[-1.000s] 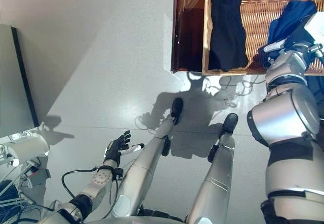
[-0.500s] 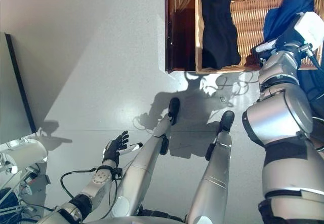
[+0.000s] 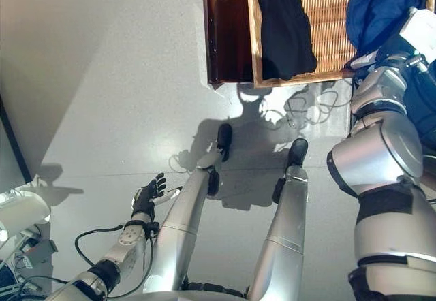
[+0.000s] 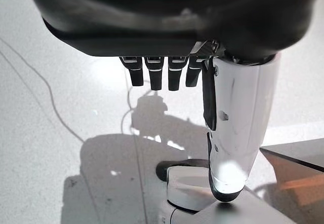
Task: Pick up the clothes and place them into the washing machine
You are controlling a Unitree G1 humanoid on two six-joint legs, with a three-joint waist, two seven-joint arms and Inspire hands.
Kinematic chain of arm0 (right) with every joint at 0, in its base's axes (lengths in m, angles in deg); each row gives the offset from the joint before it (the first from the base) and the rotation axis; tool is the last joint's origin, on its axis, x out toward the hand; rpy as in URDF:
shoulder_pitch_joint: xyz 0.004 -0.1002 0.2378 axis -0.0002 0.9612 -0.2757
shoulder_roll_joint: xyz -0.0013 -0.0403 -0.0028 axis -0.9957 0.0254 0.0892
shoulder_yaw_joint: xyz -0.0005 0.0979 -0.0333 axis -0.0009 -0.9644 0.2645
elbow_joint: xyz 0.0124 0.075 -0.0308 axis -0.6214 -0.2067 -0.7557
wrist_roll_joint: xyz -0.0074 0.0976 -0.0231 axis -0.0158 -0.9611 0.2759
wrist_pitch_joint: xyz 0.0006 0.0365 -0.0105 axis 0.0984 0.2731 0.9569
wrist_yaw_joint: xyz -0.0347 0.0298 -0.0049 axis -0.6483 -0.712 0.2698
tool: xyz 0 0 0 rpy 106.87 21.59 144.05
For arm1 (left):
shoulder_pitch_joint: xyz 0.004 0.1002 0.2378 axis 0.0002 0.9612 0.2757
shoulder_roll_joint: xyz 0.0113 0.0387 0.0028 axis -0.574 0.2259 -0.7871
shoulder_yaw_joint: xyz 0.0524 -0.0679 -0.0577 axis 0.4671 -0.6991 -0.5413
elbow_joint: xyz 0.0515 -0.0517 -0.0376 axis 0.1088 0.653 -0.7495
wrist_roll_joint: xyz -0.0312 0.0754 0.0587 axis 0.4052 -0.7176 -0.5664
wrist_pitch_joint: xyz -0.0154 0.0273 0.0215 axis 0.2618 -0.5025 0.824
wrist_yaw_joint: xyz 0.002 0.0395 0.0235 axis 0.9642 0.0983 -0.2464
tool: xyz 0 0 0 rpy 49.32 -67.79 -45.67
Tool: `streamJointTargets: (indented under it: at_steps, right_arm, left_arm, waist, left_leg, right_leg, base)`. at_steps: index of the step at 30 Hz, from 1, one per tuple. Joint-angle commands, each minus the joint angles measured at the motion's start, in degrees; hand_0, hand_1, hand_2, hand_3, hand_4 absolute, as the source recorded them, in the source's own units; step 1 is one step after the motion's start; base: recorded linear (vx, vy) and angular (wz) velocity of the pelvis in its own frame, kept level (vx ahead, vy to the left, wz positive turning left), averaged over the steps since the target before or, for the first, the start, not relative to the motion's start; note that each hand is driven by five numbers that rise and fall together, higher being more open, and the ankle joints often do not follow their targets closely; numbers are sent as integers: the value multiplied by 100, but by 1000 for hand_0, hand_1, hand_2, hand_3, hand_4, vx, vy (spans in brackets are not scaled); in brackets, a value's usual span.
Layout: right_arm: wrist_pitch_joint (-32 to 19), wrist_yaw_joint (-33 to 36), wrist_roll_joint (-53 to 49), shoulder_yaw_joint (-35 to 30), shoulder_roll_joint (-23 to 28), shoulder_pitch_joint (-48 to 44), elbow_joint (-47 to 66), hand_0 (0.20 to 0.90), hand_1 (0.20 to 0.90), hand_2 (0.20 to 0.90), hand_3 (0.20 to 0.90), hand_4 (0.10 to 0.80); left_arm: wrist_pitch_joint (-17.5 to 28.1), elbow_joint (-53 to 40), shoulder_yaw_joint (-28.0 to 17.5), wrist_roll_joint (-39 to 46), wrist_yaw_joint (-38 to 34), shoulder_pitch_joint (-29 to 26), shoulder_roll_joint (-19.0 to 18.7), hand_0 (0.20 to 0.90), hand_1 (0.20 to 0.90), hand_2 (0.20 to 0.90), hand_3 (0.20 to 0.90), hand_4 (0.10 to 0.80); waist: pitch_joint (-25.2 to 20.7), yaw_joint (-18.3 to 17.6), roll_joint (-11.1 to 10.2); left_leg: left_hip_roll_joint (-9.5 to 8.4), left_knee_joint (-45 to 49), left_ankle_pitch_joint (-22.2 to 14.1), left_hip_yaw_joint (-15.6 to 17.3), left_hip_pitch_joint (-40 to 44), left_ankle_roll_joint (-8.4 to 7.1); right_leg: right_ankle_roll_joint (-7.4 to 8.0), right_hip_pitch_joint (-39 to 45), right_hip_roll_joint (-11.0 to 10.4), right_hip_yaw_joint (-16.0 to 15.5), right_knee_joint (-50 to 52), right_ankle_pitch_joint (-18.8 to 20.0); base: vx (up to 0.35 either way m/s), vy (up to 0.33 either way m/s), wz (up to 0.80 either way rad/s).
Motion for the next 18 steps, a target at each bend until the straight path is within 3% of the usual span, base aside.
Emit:
streamJointTargets:
  at_steps: [1, 2, 3, 4, 13, 18]
  right_arm:
    - [206, 161, 59, 685, 740, -702, 78, 576, 576, 576, 576, 569]
    - [209, 144, 54, 693, 693, -731, 78, 453, 453, 453, 453, 480]
    - [193, 157, 46, 729, 639, -785, 78, 247, 247, 247, 247, 333]
    - [193, 157, 46, 730, 639, -786, 78, 200, 200, 200, 200, 300]
    - [59, 213, -109, 605, 189, -815, 78, 200, 200, 200, 200, 300]
    - [151, 38, -114, 634, 396, -839, 78, 200, 200, 200, 200, 300]
  left_arm:
    - [126, 33, -278, 180, -145, 476, -124, 900, 900, 900, 900, 800]
    - [121, 28, -288, 199, -150, 468, -130, 900, 900, 900, 900, 800]
    - [131, 53, -299, 234, -147, 453, -133, 900, 900, 900, 900, 800]
    - [132, 54, -300, 234, -147, 452, -132, 900, 900, 900, 900, 800]
    - [191, 300, -248, 208, -236, 214, -79, 900, 900, 900, 900, 800]
    - [244, 121, -184, 93, -190, 83, -72, 900, 900, 900, 900, 800]
  waist:
    - [92, 152, 214]
    - [88, 177, 215]
    - [84, 200, 223]
    - [83, 199, 224]
    - [87, 307, 274]
    - [-24, 437, 340]
  left_leg:
    - [162, 306, -576, 159, -22, -603]
    - [153, 224, -528, 154, -28, -604]
    - [138, 179, -482, 155, -60, -604]
    - [138, 177, -480, 155, -60, -604]
    - [99, -349, -194, 37, 7, -583]
    - [42, -444, -124, 42, 87, -571]
  right_leg:
    - [-680, 164, 226, -251, 104, -235]
    - [-681, 172, 217, -281, 47, -207]
    - [-675, 152, 222, -292, 17, -168]
    - [-675, 151, 222, -292, 16, -167]
    - [-649, 155, 192, -284, -295, -88]
    - [-659, 221, 143, -297, -299, -97]
  base:
    - [0, 0, 0]
    - [0, 0, 0]
    - [0, 0, 0]
    - [0, 0, 0]
    - [0, -1, 1]
    - [0, 0, 0]
